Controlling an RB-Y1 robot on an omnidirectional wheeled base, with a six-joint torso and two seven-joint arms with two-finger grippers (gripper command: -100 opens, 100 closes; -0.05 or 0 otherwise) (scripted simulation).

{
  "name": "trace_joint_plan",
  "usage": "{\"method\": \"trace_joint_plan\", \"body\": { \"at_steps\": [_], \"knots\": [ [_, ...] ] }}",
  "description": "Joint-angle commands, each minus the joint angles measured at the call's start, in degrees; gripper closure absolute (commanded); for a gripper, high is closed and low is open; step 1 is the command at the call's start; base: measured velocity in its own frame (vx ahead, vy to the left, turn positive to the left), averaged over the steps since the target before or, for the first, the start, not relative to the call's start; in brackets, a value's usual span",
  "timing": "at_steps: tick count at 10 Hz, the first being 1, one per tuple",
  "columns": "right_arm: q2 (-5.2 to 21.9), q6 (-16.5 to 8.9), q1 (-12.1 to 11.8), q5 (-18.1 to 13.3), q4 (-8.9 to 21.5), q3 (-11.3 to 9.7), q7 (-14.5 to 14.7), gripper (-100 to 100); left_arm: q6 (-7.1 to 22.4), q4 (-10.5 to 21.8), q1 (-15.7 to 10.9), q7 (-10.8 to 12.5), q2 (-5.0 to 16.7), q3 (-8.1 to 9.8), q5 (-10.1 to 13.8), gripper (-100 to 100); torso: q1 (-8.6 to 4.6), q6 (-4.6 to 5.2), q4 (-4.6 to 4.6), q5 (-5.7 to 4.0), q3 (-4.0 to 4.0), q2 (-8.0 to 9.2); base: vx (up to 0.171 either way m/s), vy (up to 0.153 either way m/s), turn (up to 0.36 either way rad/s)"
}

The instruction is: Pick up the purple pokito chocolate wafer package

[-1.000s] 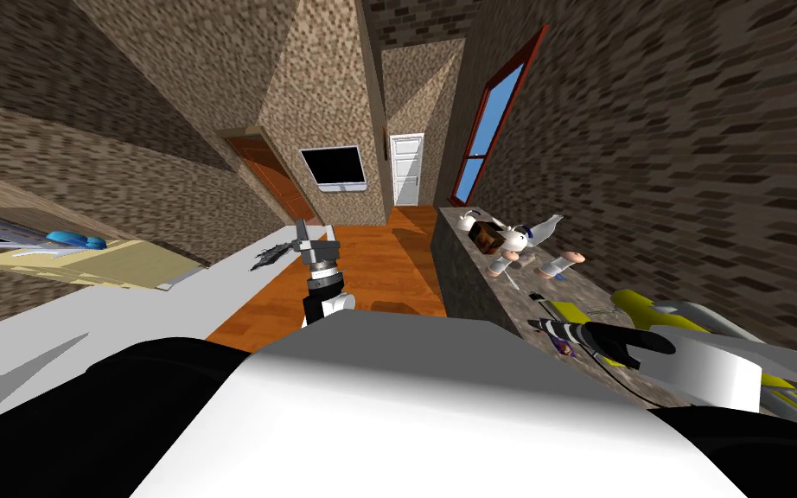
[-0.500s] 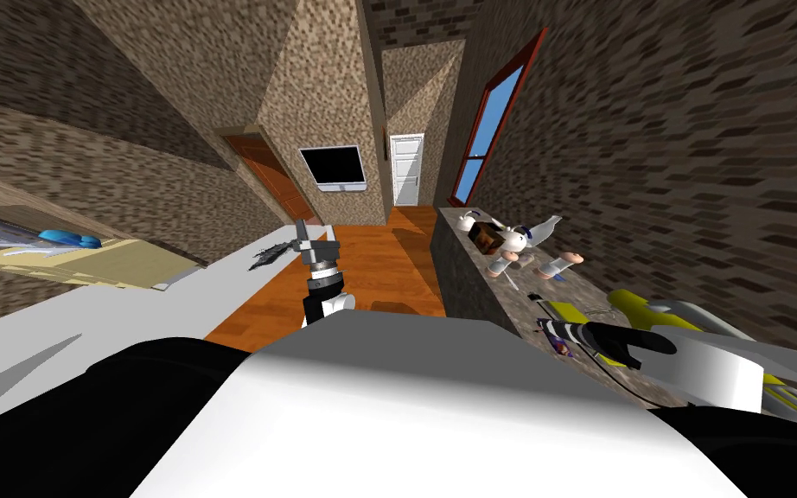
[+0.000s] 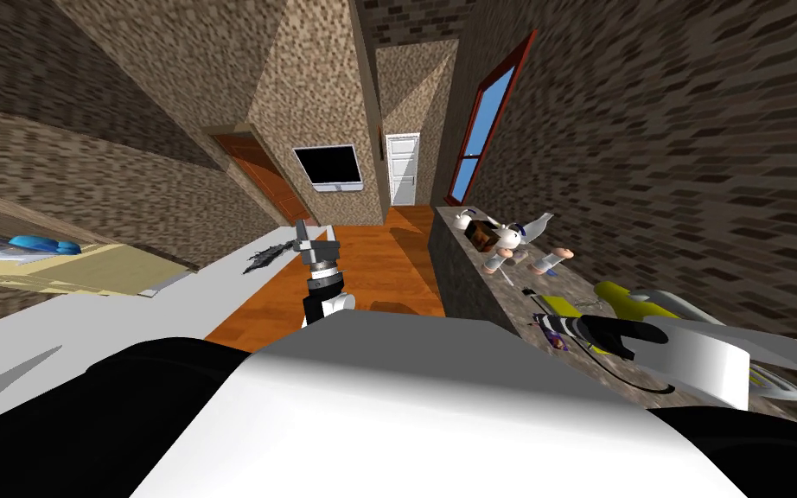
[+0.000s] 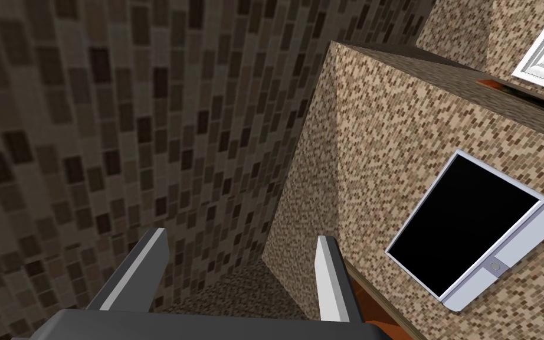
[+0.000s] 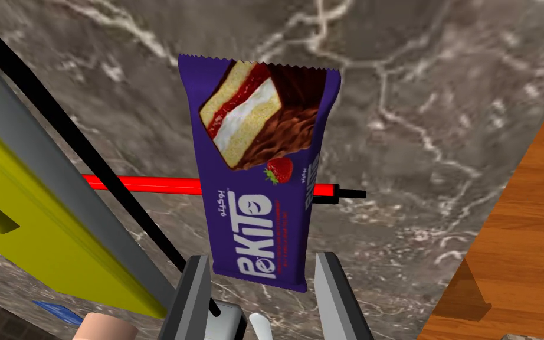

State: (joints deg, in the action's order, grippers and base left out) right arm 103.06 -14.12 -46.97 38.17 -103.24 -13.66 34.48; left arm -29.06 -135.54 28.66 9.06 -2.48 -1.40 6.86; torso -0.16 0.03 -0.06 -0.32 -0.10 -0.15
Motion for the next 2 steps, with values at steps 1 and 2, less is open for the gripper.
{"method": "trace_joint_plan", "body": {
  "at_steps": [1, 2],
  "knots": [
    [0.0, 0.0, 0.0, 0.0, 0.0, 0.0, 0.0, 100, 0.0, 0.0, 0.0, 0.0, 0.0, 0.00, 0.0, 0, 0.00, 0.00, 0.00, 0.00, 0.00, 0.00, -0.011, 0.001, -0.008],
    [0.1, 0.0, 0.0, 0.1, -0.1, 0.1, -0.1, 0, 0.0, 0.0, 0.0, 0.0, 0.0, 0.00, 0.0, 0, -0.03, 0.00, -0.01, -0.02, -0.03, -0.05, 0.000, 0.000, 0.000]
  ]
}}
